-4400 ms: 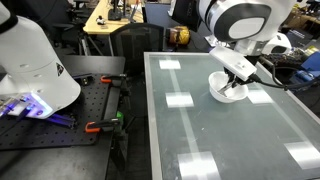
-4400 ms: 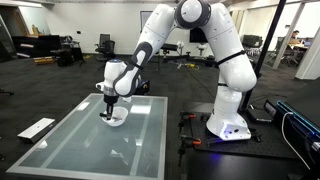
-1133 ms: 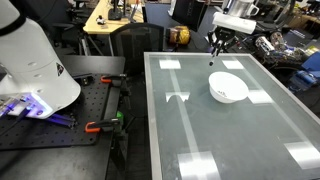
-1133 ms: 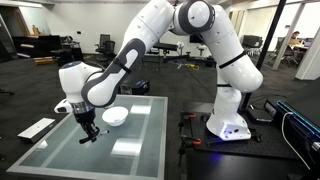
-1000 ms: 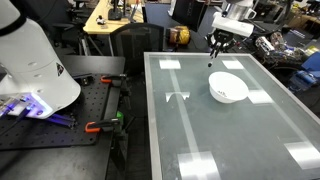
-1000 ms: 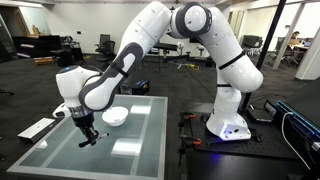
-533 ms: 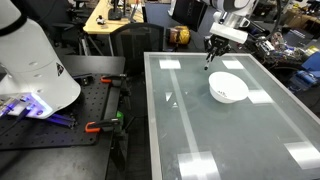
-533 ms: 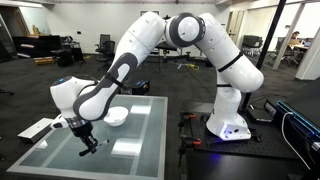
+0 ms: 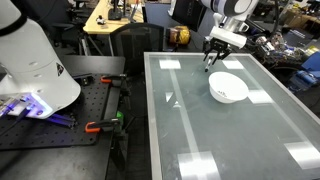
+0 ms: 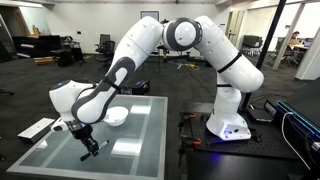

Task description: Take the pen out of the bowl and put it on the table

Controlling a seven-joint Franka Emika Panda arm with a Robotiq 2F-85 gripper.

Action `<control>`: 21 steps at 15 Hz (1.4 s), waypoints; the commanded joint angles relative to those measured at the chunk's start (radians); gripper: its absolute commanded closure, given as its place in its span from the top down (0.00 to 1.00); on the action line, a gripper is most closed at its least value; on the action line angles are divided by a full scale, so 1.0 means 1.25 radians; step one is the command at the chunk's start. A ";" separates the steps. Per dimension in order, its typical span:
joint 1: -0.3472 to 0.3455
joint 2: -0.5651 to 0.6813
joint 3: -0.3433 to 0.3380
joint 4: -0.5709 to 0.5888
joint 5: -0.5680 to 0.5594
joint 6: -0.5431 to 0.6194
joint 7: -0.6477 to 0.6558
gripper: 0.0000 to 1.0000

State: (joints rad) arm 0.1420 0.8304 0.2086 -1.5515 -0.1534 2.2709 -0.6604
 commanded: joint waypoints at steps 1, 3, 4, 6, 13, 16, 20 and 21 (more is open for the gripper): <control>0.005 -0.008 -0.010 0.013 -0.009 -0.020 0.030 0.81; 0.003 -0.027 -0.015 -0.007 -0.012 -0.008 0.039 0.96; 0.001 -0.041 -0.017 -0.021 -0.012 0.000 0.047 0.99; -0.002 -0.069 -0.023 -0.047 -0.016 0.015 0.065 1.00; -0.020 -0.230 -0.031 -0.198 -0.014 0.081 0.126 1.00; -0.034 -0.300 -0.028 -0.273 -0.006 0.118 0.140 1.00; -0.049 -0.377 -0.027 -0.357 0.004 0.169 0.151 1.00; -0.052 -0.392 -0.027 -0.375 0.006 0.179 0.151 1.00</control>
State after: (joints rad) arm 0.0926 0.4370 0.1730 -1.9056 -0.1518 2.4375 -0.5007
